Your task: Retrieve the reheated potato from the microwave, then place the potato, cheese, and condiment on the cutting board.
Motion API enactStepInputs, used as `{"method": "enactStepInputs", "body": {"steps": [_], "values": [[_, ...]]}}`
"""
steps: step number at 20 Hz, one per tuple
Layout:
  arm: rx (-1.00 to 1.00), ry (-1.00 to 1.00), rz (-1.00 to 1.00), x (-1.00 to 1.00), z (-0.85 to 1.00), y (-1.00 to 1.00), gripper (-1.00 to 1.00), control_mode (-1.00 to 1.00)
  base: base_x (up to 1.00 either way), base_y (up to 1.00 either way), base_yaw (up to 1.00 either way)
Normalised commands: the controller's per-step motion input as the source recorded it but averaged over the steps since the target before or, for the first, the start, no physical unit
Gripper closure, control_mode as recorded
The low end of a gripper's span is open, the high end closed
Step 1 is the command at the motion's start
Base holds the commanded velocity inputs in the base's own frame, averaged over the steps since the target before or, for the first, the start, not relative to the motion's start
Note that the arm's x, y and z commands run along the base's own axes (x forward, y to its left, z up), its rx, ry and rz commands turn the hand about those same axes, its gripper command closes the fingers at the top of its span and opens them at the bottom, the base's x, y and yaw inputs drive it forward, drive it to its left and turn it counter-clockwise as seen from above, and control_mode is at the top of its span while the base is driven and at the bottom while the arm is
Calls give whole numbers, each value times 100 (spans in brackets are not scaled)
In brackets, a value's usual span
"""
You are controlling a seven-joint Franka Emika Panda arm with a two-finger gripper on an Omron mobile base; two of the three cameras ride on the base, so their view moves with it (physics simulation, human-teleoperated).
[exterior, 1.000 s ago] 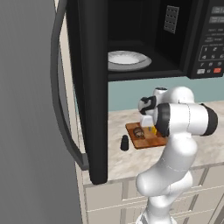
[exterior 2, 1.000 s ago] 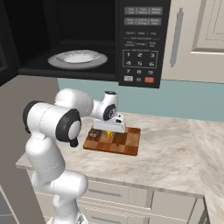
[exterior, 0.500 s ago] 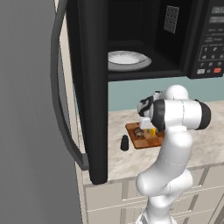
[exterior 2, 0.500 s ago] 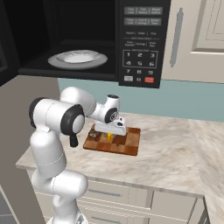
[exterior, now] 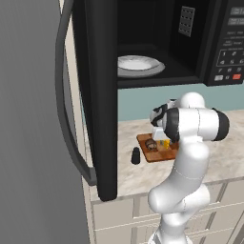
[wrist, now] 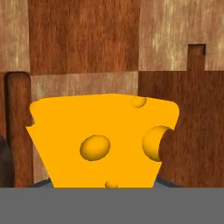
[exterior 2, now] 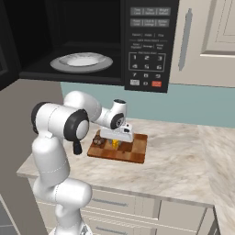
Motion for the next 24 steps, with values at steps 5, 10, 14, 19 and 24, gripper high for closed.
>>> {"method": "enactStepInputs", "body": {"steps": [5, 10, 14, 19, 24], "values": [[0, 0, 0, -1, -3, 3, -100, -100, 0, 0, 0], [0, 0, 0, -4, 1, 1, -100, -100, 0, 0, 0], [0, 0, 0, -14, 9, 0, -100, -100, 0, 0, 0], [0, -6, 0, -33, 19, 0, -100, -100, 0, 0, 0], [0, -11, 0, -44, 22, 0, -100, -100, 0, 0, 0]]}}
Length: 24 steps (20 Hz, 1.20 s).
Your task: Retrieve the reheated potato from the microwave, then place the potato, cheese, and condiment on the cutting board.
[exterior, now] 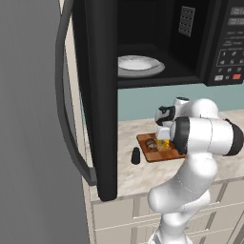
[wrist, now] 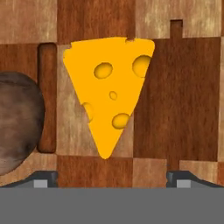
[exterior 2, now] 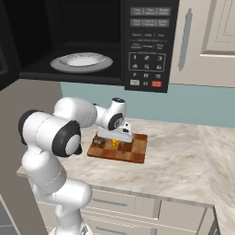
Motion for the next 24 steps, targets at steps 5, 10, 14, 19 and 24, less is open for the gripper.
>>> {"method": "enactStepInputs", "body": {"steps": [5, 10, 14, 19, 24], "values": [[2, -9, 0, -55, 20, 0, -100, -100, 0, 0, 0], [1, -10, 0, -58, 18, 9, -100, -100, 0, 0, 0], [0, -7, 1, -49, 21, 22, -100, -100, 0, 0, 0], [0, -3, 0, -31, 28, 32, -100, -100, 0, 0, 0], [0, -1, 0, -25, 27, 38, -100, -100, 0, 0, 0]]}}
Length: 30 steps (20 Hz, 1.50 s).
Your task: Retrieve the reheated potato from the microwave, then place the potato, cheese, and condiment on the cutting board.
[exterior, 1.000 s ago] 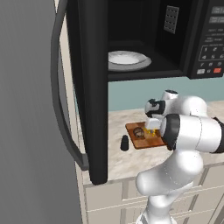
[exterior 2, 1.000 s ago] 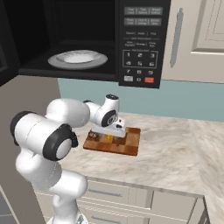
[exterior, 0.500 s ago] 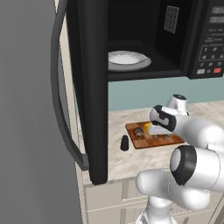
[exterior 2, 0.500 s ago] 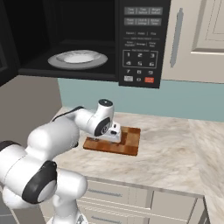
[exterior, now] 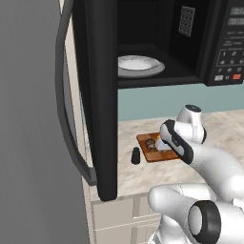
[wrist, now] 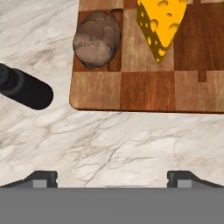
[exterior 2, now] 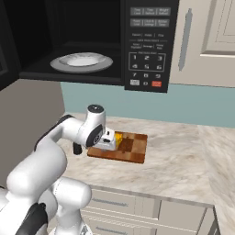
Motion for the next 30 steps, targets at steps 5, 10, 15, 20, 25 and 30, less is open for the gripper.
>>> {"method": "enactStepInputs", "body": {"steps": [5, 10, 15, 20, 25, 30], "values": [[0, -3, 0, -19, 26, 39, -100, -100, 0, 0, 0], [-2, -8, 0, -8, 26, 38, -100, -100, 0, 0, 0], [-9, -10, 0, 0, 21, 38, -100, -100, 0, 0, 0], [-8, -7, 0, 1, 14, 38, -100, -100, 0, 0, 0], [0, 6, -5, 3, 23, 37, -100, -100, 0, 0, 0], [0, 7, -3, 21, 16, 33, -100, -100, 0, 0, 0]]}}
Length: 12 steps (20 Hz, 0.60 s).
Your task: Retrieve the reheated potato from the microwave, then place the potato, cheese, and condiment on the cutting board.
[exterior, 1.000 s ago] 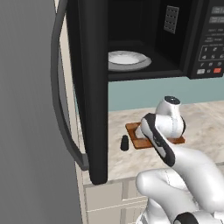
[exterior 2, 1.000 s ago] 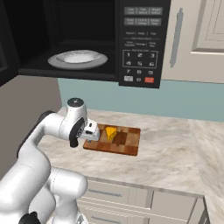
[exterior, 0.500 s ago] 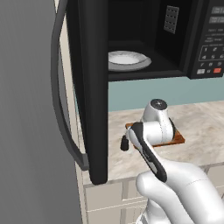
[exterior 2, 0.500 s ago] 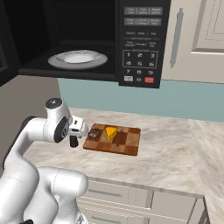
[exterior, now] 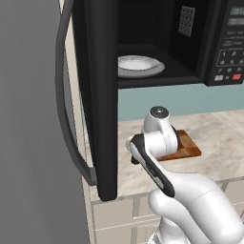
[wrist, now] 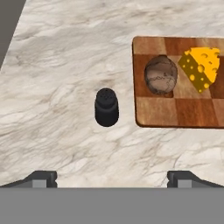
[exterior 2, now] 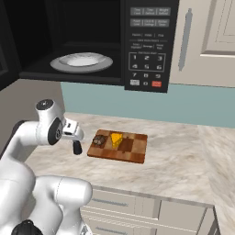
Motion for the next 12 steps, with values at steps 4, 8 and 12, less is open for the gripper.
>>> {"method": "enactStepInputs", "body": {"steps": [4, 8, 12], "values": [[-2, 1, -2, 33, 5, 24, -100, -100, 0, 0, 0], [-3, 1, -1, 23, 0, 6, -100, -100, 0, 0, 0], [0, 6, 0, 13, -1, -3, -100, -100, 0, 0, 0]]}}
